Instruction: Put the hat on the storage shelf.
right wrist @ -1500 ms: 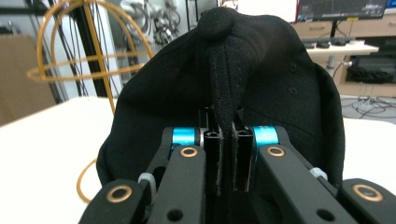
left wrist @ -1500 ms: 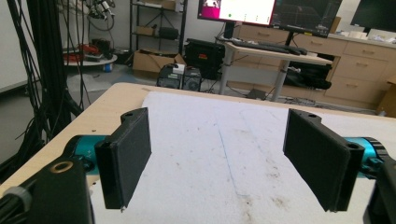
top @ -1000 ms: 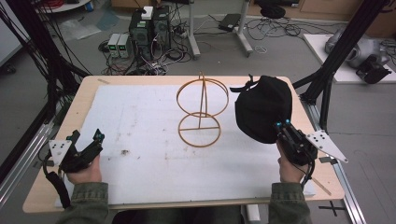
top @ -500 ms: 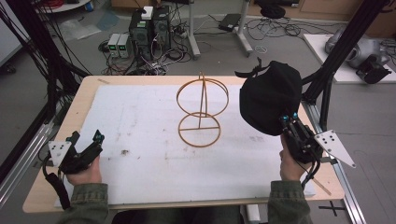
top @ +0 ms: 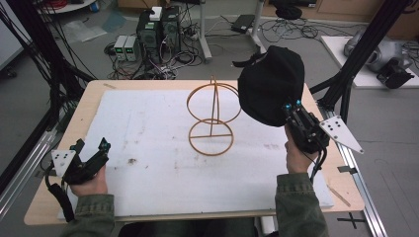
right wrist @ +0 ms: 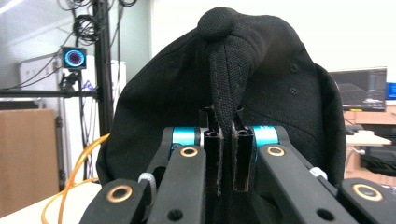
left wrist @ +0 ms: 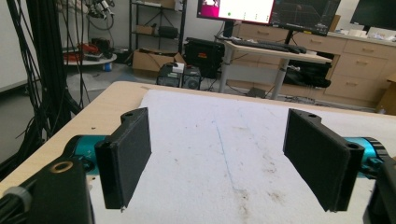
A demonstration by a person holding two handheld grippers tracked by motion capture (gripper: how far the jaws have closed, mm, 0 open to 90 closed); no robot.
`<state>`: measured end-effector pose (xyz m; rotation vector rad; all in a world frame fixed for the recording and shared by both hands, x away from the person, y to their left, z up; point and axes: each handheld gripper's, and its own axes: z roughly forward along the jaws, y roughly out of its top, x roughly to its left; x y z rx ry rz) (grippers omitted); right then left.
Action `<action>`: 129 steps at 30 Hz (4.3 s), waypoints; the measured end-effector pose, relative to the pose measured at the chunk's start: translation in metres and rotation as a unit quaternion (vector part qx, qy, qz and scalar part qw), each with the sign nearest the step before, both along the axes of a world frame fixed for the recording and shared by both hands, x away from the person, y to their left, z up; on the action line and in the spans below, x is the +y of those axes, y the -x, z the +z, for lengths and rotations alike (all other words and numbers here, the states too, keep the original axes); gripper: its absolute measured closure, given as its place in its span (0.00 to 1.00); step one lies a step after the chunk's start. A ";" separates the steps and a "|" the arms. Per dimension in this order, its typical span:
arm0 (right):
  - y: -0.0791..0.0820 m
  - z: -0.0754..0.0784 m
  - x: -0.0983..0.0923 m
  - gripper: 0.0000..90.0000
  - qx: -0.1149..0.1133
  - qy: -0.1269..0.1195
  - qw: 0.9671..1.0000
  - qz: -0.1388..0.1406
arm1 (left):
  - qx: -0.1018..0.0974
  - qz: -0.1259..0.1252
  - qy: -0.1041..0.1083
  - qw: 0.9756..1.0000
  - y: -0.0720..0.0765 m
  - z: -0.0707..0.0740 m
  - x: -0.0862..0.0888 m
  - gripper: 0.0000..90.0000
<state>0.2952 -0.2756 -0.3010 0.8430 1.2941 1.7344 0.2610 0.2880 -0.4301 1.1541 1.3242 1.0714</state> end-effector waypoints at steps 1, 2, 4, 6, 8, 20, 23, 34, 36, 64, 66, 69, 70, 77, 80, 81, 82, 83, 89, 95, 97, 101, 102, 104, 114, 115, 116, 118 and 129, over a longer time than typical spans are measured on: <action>-0.001 0.001 0.001 0.97 0.000 0.000 1.000 0.004 | 0.000 0.000 0.000 1.000 0.000 0.000 0.000 0.26; -0.003 0.003 0.003 0.97 0.001 -0.005 1.000 0.010 | 0.000 0.001 0.001 1.000 0.000 0.000 0.000 0.26; -0.005 0.005 0.005 0.97 0.002 -0.007 1.000 0.013 | 0.000 0.000 0.000 1.000 0.000 0.000 0.000 0.26; -0.008 0.008 0.009 0.97 0.003 -0.008 1.000 0.017 | 0.001 0.001 -0.001 1.000 0.001 0.000 0.000 0.26; -0.011 0.012 0.014 0.97 0.002 -0.006 1.000 0.022 | 0.000 0.000 -0.001 1.000 0.000 0.000 -0.001 0.26; -0.030 0.036 0.050 0.97 0.001 0.004 0.997 0.072 | -0.005 -0.010 0.002 1.000 0.001 0.000 -0.002 0.26; -0.034 0.041 0.058 0.97 0.002 0.008 0.997 0.079 | -0.003 -0.009 0.002 1.000 0.001 0.000 -0.002 0.26; -0.051 0.045 0.081 0.97 0.063 0.020 0.991 0.114 | -0.001 -0.016 0.010 1.000 0.000 -0.001 0.000 0.26; -0.053 0.046 0.083 0.97 0.077 0.033 0.989 0.124 | -0.001 -0.014 0.010 1.000 0.000 -0.001 0.001 0.26; -0.063 0.037 0.103 0.94 0.160 0.123 0.969 0.141 | 0.008 -0.023 0.028 0.999 -0.004 -0.003 0.005 0.26; -0.063 0.037 0.104 0.94 0.163 0.123 0.968 0.144 | 0.008 -0.023 0.026 0.999 -0.004 -0.003 0.005 0.26; -0.063 0.036 0.105 0.94 0.164 0.125 0.967 0.147 | 0.006 -0.022 0.028 0.999 -0.004 -0.003 0.005 0.26; -0.063 0.036 0.105 0.94 0.165 0.125 0.967 0.147 | 0.007 -0.022 0.028 0.999 -0.004 -0.003 0.006 0.26; -0.060 0.032 0.103 0.85 0.179 0.117 0.966 0.143 | 0.007 -0.020 0.031 0.999 -0.004 -0.003 0.007 0.26; -0.060 0.031 0.103 0.83 0.183 0.117 0.966 0.139 | 0.008 -0.021 0.029 0.999 -0.004 -0.003 0.007 0.26; -0.060 0.031 0.103 0.81 0.183 0.118 0.966 0.137 | 0.009 -0.022 0.029 0.999 -0.004 -0.003 0.007 0.26; -0.060 0.031 0.103 0.79 0.182 0.119 0.967 0.134 | 0.010 -0.022 0.029 0.999 -0.004 -0.003 0.007 0.26; -0.060 0.031 0.103 0.75 0.182 0.123 0.967 0.132 | 0.011 -0.022 0.029 0.999 -0.004 -0.003 0.007 0.26; -0.061 0.029 0.104 0.63 0.186 0.121 0.967 0.128 | 0.010 -0.022 0.030 0.999 -0.004 -0.003 0.006 0.26; -0.062 0.028 0.107 0.49 0.179 0.126 0.968 0.126 | 0.010 -0.023 0.030 0.999 -0.004 -0.003 0.006 0.26; -0.062 0.028 0.107 0.47 0.178 0.126 0.968 0.124 | 0.010 -0.023 0.030 0.999 -0.004 -0.003 0.006 0.26; -0.063 0.029 0.104 0.33 0.175 0.113 0.970 0.122 | 0.010 -0.023 0.030 0.999 -0.004 -0.003 0.007 0.26; -0.063 0.029 0.104 0.33 0.175 0.113 0.970 0.122 | 0.010 -0.023 0.030 0.999 -0.004 -0.003 0.007 0.26; -0.063 0.030 0.103 0.22 0.171 0.112 0.971 0.123 | 0.010 -0.023 0.030 0.999 -0.004 -0.003 0.007 0.26; -0.064 0.030 0.098 0.10 0.168 0.113 0.973 0.112 | 0.009 -0.022 0.029 0.999 -0.004 -0.003 0.007 0.26; -0.064 0.030 0.096 0.06 0.168 0.113 0.973 0.108 | 0.009 -0.022 0.029 0.999 -0.004 -0.003 0.006 0.26; -0.064 0.030 0.095 0.03 0.168 0.112 0.974 0.104 | 0.009 -0.022 0.029 0.999 -0.004 -0.003 0.006 0.26; -0.064 0.030 0.093 0.03 0.167 0.111 0.974 0.101 | 0.009 -0.022 0.029 0.999 -0.004 -0.003 0.006 0.26; -0.059 0.018 0.066 0.03 0.177 0.098 0.975 0.087 | 0.010 -0.019 0.028 0.999 -0.005 -0.003 0.005 0.26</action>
